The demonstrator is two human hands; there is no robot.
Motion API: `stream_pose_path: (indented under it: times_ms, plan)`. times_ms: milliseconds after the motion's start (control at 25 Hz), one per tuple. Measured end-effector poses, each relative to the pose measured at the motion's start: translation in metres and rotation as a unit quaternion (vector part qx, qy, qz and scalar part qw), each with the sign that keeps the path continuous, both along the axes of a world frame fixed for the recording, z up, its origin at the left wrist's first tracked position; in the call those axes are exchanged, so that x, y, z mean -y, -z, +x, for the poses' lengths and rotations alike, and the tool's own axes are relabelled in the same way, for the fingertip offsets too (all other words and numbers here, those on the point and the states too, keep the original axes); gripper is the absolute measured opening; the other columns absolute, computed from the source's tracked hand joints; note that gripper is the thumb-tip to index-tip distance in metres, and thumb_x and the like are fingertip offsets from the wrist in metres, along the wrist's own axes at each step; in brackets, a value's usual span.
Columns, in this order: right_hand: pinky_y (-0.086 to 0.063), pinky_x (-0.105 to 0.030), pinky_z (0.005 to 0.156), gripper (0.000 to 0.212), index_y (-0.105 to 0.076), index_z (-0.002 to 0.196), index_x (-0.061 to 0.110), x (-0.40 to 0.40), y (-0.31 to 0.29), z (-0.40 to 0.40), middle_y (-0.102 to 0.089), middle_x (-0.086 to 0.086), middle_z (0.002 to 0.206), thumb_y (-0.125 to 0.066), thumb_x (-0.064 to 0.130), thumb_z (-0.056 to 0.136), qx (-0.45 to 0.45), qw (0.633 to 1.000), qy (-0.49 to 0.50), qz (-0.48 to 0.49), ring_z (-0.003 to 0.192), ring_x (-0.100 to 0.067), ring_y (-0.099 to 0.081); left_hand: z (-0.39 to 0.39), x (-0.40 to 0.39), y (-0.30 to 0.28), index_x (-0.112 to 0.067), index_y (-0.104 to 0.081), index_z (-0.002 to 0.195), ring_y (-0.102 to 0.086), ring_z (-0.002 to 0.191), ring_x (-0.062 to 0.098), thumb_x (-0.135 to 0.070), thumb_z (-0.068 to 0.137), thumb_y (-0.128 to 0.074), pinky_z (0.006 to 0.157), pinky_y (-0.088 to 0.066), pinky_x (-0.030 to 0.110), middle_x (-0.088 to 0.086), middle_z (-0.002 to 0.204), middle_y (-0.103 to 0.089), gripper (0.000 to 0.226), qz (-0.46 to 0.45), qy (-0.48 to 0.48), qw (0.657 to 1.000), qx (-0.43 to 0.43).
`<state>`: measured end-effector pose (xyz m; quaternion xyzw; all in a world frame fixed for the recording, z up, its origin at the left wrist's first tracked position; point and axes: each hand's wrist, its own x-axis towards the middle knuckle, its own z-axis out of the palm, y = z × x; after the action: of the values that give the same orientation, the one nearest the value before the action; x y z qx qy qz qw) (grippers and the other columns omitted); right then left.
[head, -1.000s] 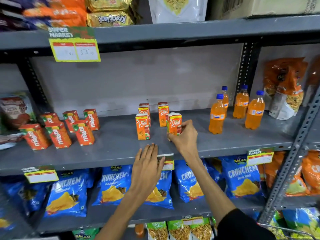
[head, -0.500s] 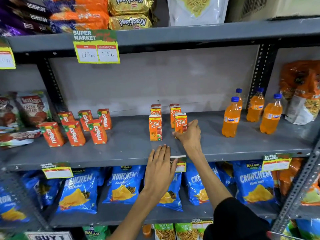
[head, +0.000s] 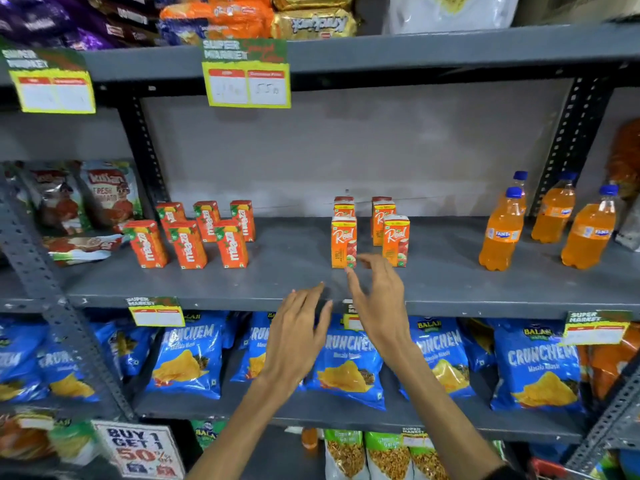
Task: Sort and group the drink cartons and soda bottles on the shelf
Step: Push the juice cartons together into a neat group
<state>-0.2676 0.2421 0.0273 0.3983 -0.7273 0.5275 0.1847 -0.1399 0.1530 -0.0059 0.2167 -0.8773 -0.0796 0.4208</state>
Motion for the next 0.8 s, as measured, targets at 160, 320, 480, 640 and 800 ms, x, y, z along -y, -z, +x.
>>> stream_pose_path:
  times_ms: [160,320,480,640,800]
  plan:
    - [-0.05,-0.032,0.094,0.03,-0.06,0.121,0.015,0.054,0.0,0.047,-0.066,0.0,0.119,-0.062,0.032,0.095,0.001,0.999,-0.047,0.011,0.108,-0.019,-0.063,0.053,0.047,-0.011,-0.015,-0.065,0.125,-0.063,0.108,0.022,-0.026,0.099,-0.06,0.092,-0.054,0.039,0.004,0.113,-0.071,0.028,0.038,-0.018,0.997,-0.072]
    - [-0.052,-0.036,0.091,0.03,-0.06,0.118,0.012,0.134,-0.004,0.099,-0.067,-0.005,0.115,-0.065,0.028,0.093,0.028,0.998,-0.051,0.004,0.103,-0.022,-0.064,0.112,0.127,-0.025,-0.018,-0.061,0.126,-0.057,0.116,0.024,-0.031,0.099,-0.057,0.098,-0.05,0.042,0.003,0.12,-0.068,0.03,0.103,-0.058,0.986,-0.12]
    - [-0.044,-0.036,0.097,0.051,-0.053,0.127,0.0,0.182,-0.009,0.106,-0.062,-0.019,0.126,-0.072,0.024,0.086,0.101,0.993,-0.025,0.063,0.118,-0.035,-0.059,0.112,0.172,-0.039,-0.01,-0.043,0.142,-0.045,0.134,0.028,-0.034,0.093,-0.066,0.111,-0.041,0.044,0.011,0.143,-0.053,0.059,0.219,-0.07,0.964,-0.136]
    - [-0.047,-0.044,0.097,0.071,-0.045,0.13,-0.003,0.229,-0.017,0.119,-0.055,-0.024,0.13,-0.079,0.03,0.077,0.17,0.976,-0.017,0.133,0.121,-0.041,-0.055,0.108,0.223,-0.048,0.003,-0.044,0.139,-0.04,0.137,0.034,-0.036,0.085,-0.075,0.112,-0.037,0.047,0.019,0.146,-0.045,0.074,0.277,-0.087,0.953,-0.081]
    - [-0.05,-0.048,0.095,0.064,-0.048,0.119,-0.003,0.247,-0.019,0.116,-0.058,-0.024,0.121,-0.079,0.03,0.074,0.171,0.971,0.031,0.164,0.115,-0.043,-0.057,0.103,0.231,-0.053,0.003,-0.037,0.136,-0.056,0.123,0.042,-0.036,0.079,-0.08,0.099,-0.049,0.051,0.024,0.136,-0.056,0.081,0.267,-0.125,0.955,-0.043]
